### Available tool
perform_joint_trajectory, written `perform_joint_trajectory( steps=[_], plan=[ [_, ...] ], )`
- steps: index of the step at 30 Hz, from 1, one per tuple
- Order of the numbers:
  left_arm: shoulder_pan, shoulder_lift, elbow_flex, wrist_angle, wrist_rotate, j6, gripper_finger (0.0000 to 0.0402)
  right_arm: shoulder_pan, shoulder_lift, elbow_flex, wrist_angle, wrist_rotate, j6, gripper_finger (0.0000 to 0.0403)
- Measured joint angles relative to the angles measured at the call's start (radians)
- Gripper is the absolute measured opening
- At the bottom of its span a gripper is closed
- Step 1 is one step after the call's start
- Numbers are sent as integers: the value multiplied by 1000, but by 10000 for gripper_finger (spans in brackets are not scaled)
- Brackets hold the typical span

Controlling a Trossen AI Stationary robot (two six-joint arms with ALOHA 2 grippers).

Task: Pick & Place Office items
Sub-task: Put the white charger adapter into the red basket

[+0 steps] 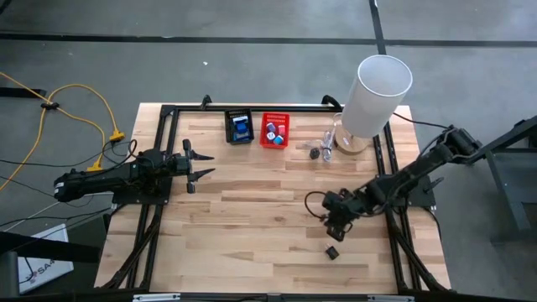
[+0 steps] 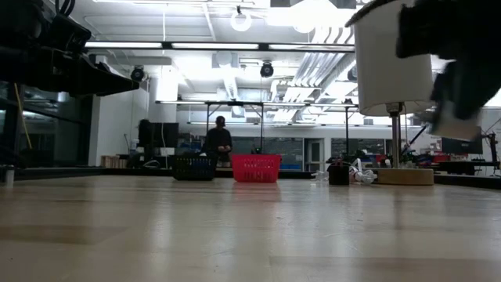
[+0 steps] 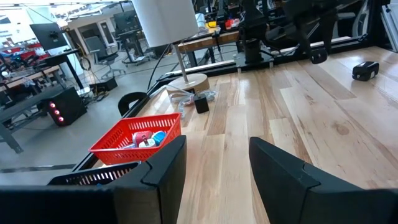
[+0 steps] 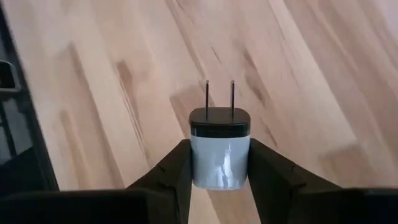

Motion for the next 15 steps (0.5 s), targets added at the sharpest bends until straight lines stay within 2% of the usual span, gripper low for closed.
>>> perform_joint_trajectory(
  steps=[5, 15],
  plan=[
    [0, 0, 0, 0, 0, 0, 167, -47, 0, 0, 95, 31, -137, 116],
    [0, 0, 0, 0, 0, 0, 167, -95, 0, 0, 289, 191, -391, 117]
  ],
)
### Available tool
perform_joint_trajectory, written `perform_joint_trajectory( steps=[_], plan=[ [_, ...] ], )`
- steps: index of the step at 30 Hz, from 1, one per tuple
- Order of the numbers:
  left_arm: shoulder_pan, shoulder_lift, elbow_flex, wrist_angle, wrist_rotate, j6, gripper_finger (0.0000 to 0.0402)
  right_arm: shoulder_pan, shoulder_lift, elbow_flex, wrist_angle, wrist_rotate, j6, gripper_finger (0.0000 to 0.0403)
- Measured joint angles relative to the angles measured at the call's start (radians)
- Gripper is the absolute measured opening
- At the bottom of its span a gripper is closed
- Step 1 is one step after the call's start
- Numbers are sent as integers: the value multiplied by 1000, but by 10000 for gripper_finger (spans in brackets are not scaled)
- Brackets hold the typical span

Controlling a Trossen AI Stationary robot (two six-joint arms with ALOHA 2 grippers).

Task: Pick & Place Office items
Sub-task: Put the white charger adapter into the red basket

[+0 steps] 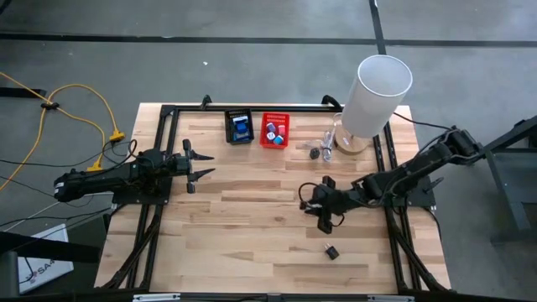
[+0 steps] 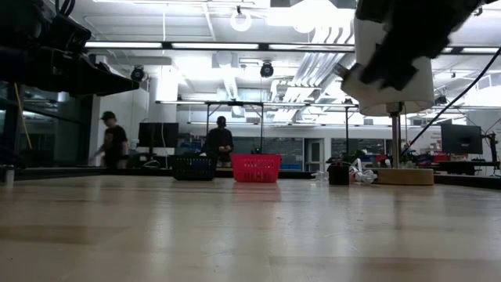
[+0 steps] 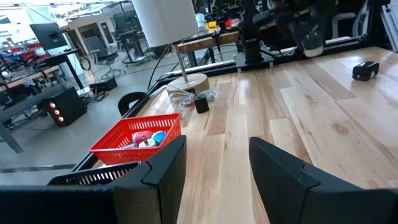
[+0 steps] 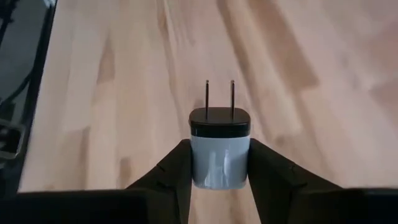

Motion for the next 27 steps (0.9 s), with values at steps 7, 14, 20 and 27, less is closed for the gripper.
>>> perform_joint_trajectory(
  steps=[7, 14, 20, 27],
  plan=[
    [0, 0, 0, 0, 0, 0, 167, -89, 3, 0, 134, 17, -114, 118],
    [0, 0, 0, 0, 0, 0, 167, -210, 24, 15, 218, -8, -214, 120],
    [0, 0, 0, 0, 0, 0, 167, -289, 93, 118, 211, -8, -314, 117],
    [0, 0, 0, 0, 0, 0, 167, -353, 239, 333, 60, 30, -368, 118]
  ],
)
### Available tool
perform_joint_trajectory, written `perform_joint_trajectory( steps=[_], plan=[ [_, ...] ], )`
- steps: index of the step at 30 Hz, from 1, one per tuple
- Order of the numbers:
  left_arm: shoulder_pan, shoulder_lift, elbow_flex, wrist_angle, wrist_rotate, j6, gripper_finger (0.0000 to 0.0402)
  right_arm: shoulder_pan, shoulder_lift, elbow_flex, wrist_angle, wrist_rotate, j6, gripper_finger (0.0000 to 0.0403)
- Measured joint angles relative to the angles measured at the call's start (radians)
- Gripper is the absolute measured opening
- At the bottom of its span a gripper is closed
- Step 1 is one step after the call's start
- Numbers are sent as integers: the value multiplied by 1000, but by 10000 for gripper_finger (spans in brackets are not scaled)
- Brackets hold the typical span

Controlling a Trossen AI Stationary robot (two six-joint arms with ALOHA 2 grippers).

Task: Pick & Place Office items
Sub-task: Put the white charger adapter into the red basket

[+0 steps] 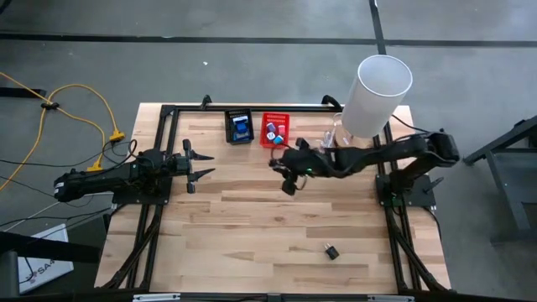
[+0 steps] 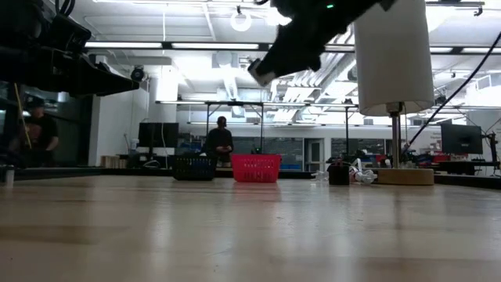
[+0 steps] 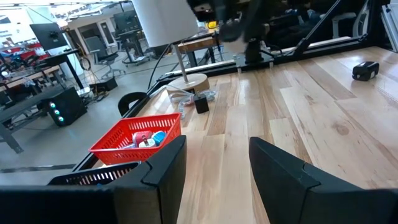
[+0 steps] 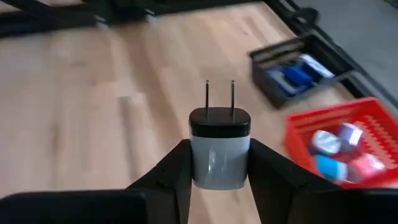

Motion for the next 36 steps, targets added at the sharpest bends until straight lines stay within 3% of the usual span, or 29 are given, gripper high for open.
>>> perform_joint_trajectory(
  steps=[7, 15, 36],
  plan=[
    [0, 0, 0, 0, 0, 0, 167, -49, 169, 241, -191, 45, 2, 119],
    [0, 0, 0, 0, 0, 0, 167, -102, 299, 409, -331, 152, 0, 119],
    [0, 0, 0, 0, 0, 0, 167, -300, 381, 420, -367, 138, 10, 117]
  ],
)
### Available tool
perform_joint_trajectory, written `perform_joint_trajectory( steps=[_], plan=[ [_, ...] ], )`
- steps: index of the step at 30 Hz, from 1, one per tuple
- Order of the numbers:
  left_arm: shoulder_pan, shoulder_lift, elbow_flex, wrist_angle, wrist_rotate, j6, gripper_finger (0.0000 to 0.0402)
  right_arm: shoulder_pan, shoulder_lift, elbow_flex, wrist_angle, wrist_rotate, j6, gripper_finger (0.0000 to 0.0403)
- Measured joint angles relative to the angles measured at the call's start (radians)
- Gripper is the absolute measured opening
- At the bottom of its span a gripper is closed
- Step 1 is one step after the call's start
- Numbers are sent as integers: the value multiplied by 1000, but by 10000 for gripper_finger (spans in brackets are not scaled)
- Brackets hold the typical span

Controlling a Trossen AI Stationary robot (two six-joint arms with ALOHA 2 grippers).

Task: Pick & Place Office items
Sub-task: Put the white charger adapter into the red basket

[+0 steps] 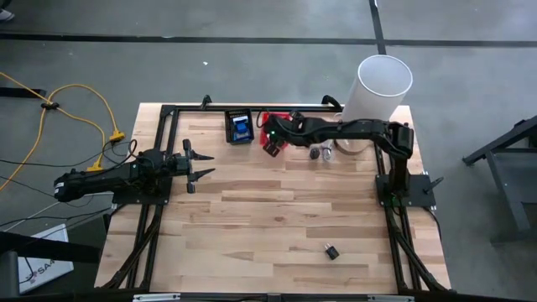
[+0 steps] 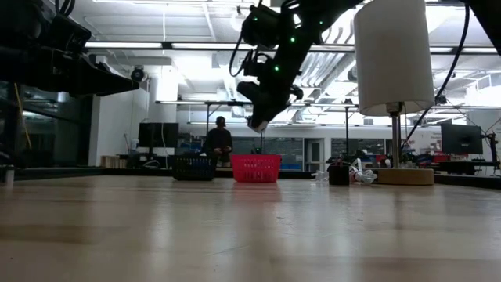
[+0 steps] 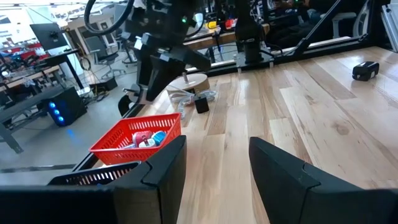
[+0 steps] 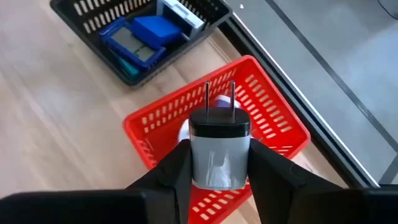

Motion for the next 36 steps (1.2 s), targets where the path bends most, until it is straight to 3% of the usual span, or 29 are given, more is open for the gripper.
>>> perform_joint_trajectory(
  steps=[11, 36],
  plan=[
    [0, 0, 0, 0, 0, 0, 167, -33, 84, 0, 1, -49, 9, 117],
    [0, 0, 0, 0, 0, 0, 167, -17, 106, 0, -54, -73, 73, 120]
  ],
)
